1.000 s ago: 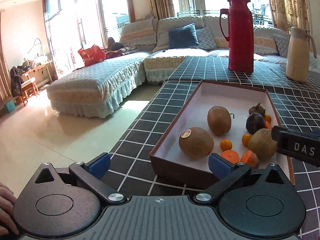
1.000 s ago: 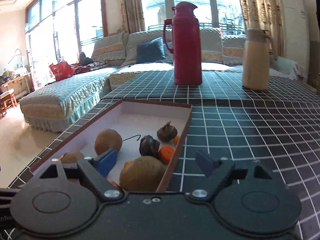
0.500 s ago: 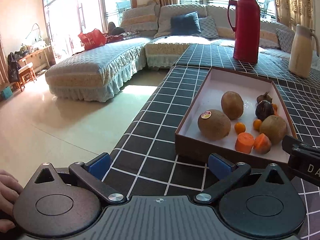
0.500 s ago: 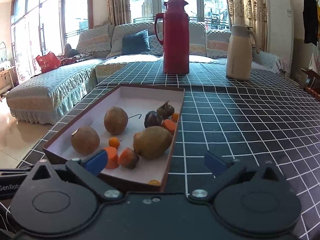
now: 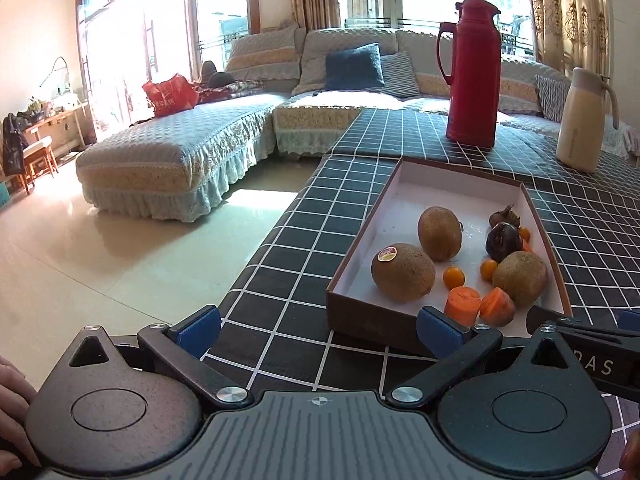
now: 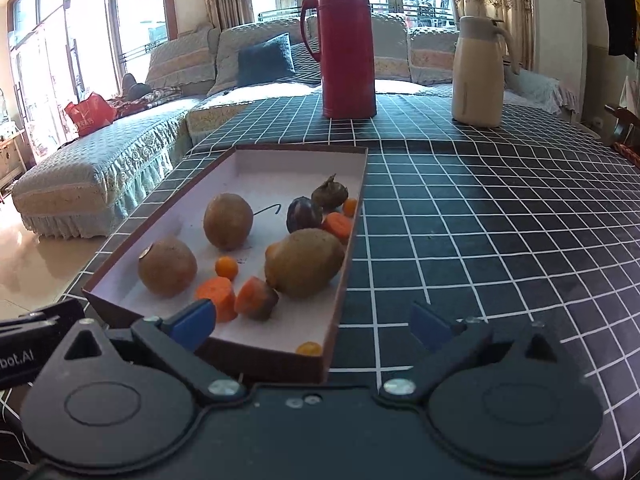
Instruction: Organize fruits
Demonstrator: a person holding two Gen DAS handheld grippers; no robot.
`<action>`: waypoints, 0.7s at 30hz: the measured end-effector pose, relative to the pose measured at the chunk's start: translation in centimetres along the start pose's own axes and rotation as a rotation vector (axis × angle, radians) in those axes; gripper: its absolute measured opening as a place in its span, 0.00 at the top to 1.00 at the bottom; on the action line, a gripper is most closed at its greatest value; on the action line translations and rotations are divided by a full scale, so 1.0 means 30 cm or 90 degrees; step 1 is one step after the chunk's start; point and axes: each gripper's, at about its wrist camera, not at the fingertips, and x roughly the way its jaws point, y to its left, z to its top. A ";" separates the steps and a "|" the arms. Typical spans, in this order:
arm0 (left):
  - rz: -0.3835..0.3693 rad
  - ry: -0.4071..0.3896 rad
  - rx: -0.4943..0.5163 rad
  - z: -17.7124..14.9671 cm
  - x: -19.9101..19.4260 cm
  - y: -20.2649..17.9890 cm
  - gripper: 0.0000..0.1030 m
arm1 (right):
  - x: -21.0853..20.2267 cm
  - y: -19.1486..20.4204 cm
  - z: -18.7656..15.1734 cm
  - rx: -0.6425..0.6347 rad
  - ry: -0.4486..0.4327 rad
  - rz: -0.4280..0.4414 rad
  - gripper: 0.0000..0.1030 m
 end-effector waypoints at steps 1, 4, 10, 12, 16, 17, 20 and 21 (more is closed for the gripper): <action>-0.002 0.003 -0.001 -0.001 0.002 -0.001 0.00 | -0.003 0.003 -0.002 -0.003 0.000 0.000 0.00; 0.000 0.005 0.001 -0.002 0.008 -0.005 0.00 | -0.009 0.009 -0.003 -0.003 -0.002 0.002 0.00; -0.009 0.020 -0.006 -0.003 0.017 -0.004 0.00 | -0.013 0.012 -0.004 -0.002 0.000 0.001 0.00; -0.012 0.024 -0.006 -0.003 0.018 -0.004 0.00 | -0.014 0.011 -0.003 -0.003 0.000 0.000 0.00; -0.013 0.027 -0.006 -0.003 0.017 -0.002 0.00 | -0.016 0.011 0.000 -0.004 -0.002 -0.001 0.00; -0.013 0.028 -0.005 -0.002 0.018 -0.002 0.00 | -0.018 0.011 -0.001 -0.006 -0.004 -0.001 0.00; -0.012 0.027 -0.001 -0.001 0.017 -0.005 0.00 | -0.017 0.010 -0.001 -0.006 -0.002 -0.002 0.00; -0.012 0.027 0.001 -0.001 0.017 -0.007 0.00 | -0.017 0.010 -0.001 -0.006 -0.002 -0.002 0.00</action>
